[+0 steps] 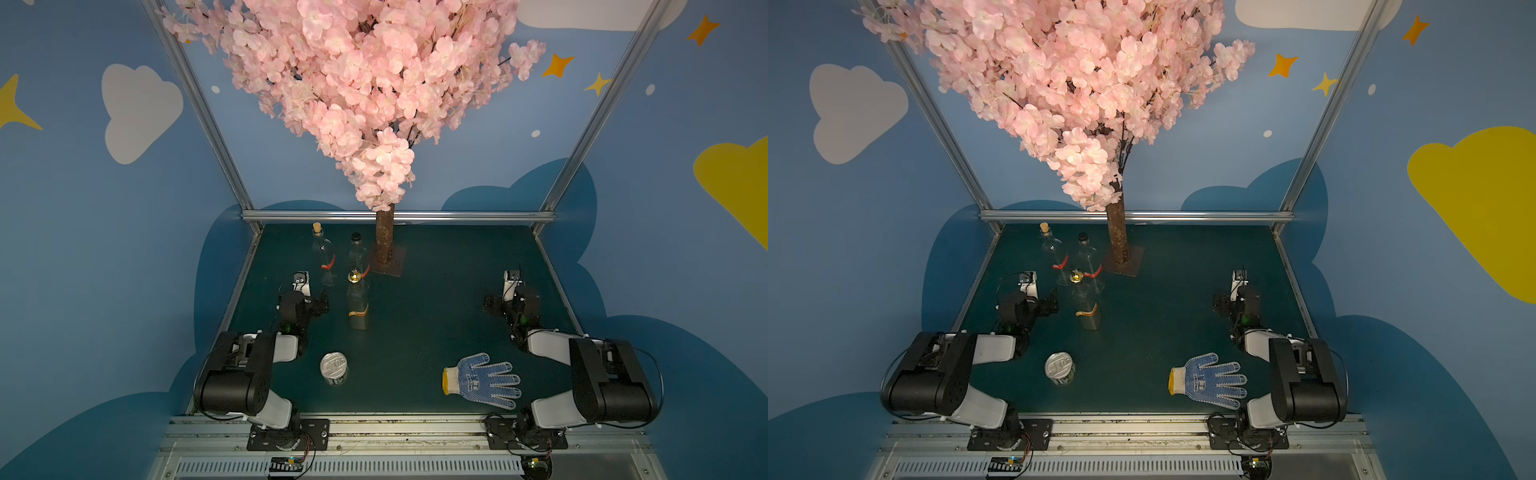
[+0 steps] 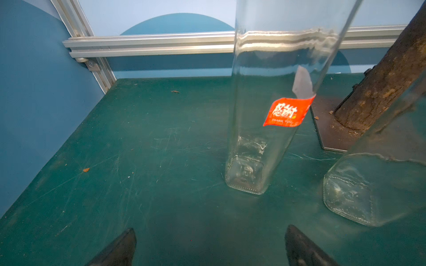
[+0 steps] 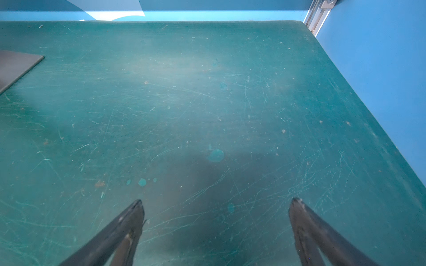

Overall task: Remove the label from the bottle
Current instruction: Pick up the bottle from the center of the board.

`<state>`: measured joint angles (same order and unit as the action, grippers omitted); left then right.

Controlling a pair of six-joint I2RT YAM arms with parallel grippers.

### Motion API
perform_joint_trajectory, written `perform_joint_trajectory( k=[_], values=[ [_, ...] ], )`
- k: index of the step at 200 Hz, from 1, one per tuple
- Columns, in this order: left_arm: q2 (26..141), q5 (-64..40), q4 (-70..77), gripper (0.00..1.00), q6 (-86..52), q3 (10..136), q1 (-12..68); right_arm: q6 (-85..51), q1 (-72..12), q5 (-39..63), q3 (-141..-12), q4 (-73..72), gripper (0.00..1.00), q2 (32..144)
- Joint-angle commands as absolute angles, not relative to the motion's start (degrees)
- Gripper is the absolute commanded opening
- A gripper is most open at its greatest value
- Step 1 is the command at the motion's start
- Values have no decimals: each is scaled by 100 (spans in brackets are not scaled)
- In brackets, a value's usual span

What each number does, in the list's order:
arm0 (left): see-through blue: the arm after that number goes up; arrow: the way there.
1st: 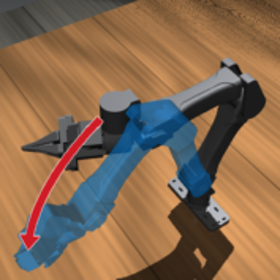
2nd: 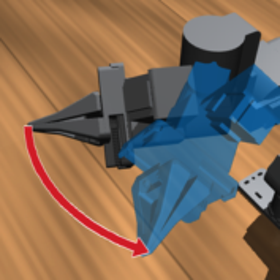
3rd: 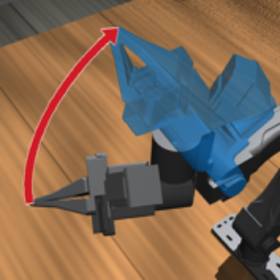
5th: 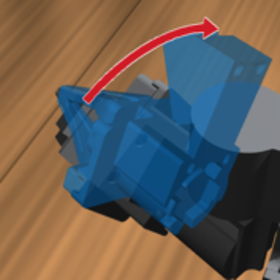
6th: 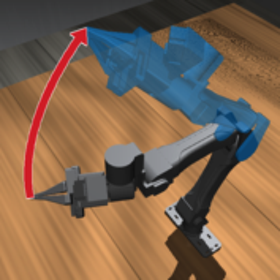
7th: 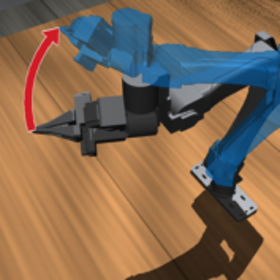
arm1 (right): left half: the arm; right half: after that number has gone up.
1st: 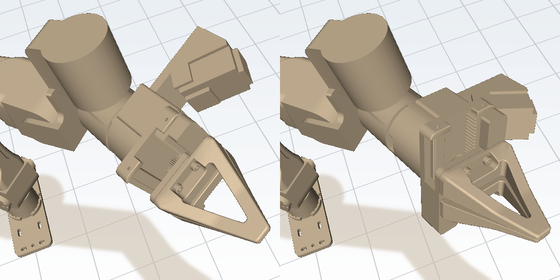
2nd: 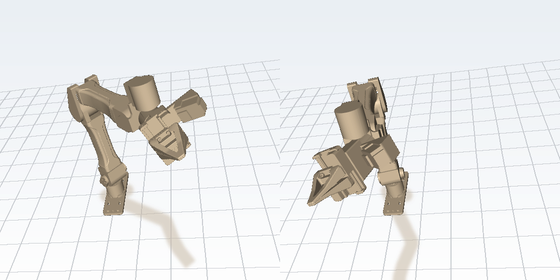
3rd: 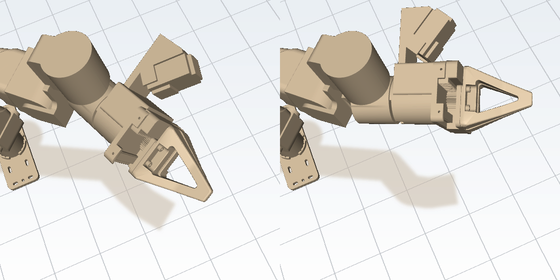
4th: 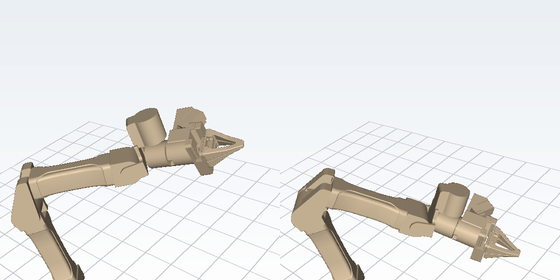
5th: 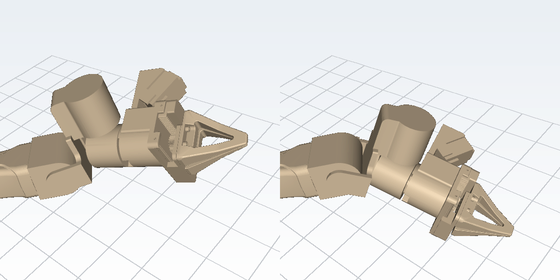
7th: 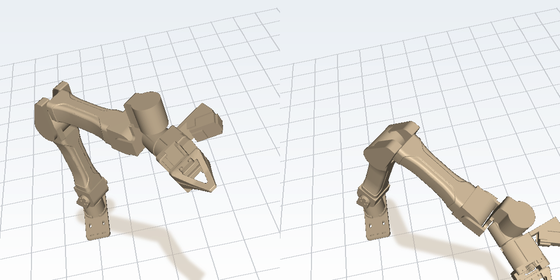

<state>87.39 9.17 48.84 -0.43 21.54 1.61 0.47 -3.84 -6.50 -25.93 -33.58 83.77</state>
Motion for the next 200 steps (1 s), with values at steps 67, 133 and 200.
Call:
perform_joint_trajectory(
  k=[67, 133, 200],
  values=[
    [8807, 878, 4796, 100, -47, 2238, 135, 74, -375, -633, -2708, -3349, 98, 8431],
    [8545, 1010, 4810, 100, -110, 2128, 138, 78, -366, -633, -2702, -3374, 98, 8417],
    [6945, 1574, 3312, 100, -354, 2227, 289, -354, -228, -861, -3819, -1128, 98, 8006]
  ],
)
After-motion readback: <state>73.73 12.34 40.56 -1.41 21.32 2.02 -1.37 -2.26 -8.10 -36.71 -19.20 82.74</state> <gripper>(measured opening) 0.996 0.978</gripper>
